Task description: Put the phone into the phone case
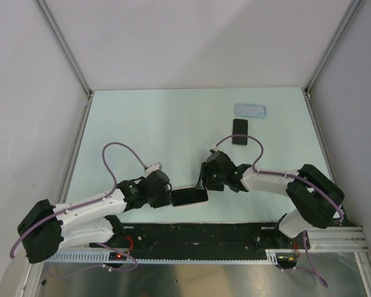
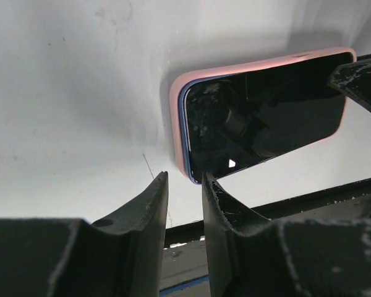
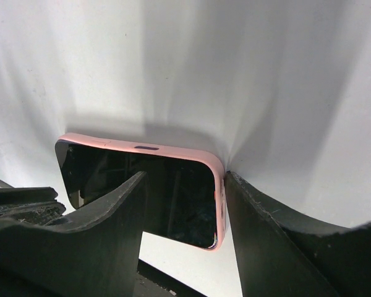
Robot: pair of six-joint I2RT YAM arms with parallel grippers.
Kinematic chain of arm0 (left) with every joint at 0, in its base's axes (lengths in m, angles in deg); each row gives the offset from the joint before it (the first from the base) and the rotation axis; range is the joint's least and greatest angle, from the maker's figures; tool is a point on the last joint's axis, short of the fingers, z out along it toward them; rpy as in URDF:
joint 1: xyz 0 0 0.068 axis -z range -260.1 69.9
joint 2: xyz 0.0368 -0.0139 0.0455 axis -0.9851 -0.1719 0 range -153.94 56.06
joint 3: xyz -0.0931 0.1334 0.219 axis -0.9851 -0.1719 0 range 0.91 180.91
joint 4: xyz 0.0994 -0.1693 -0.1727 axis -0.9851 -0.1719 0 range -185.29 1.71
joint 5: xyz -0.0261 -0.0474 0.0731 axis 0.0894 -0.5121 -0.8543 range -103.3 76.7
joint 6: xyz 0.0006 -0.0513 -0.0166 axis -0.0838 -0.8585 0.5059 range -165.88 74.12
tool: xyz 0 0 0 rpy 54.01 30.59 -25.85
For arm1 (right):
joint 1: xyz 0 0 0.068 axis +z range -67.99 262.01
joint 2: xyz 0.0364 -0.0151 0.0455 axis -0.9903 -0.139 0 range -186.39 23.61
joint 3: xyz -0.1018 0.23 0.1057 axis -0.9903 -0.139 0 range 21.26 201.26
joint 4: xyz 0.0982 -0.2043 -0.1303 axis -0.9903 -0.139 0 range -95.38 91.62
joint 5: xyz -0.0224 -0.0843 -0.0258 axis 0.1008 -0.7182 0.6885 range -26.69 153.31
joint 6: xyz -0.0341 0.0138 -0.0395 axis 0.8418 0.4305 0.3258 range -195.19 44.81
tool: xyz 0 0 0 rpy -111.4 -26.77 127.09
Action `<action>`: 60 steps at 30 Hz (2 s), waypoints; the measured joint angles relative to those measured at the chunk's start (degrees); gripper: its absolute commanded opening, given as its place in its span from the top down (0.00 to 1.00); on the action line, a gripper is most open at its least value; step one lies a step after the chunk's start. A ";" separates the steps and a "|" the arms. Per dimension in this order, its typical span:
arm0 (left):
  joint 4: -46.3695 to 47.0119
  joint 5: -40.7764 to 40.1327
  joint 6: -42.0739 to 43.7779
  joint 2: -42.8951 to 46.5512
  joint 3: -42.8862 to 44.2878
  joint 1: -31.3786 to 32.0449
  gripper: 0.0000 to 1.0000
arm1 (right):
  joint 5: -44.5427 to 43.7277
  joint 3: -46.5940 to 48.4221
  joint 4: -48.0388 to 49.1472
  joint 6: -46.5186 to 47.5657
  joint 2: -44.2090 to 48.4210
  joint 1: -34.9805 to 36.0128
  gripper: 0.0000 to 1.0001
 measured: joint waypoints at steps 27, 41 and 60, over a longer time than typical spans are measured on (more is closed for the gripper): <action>3.91 -0.24 -14.40 1.51 -4.17 2.25 0.88 | -0.04 0.83 0.81 -0.02 -1.18 0.35 0.42; 2.34 -0.37 -16.59 -1.36 -2.73 2.25 1.00 | -1.05 0.92 0.66 -0.02 -1.18 0.85 0.42; -3.04 0.04 -11.58 -11.56 4.26 2.25 1.00 | -5.46 1.03 0.09 -0.04 -0.83 3.02 0.42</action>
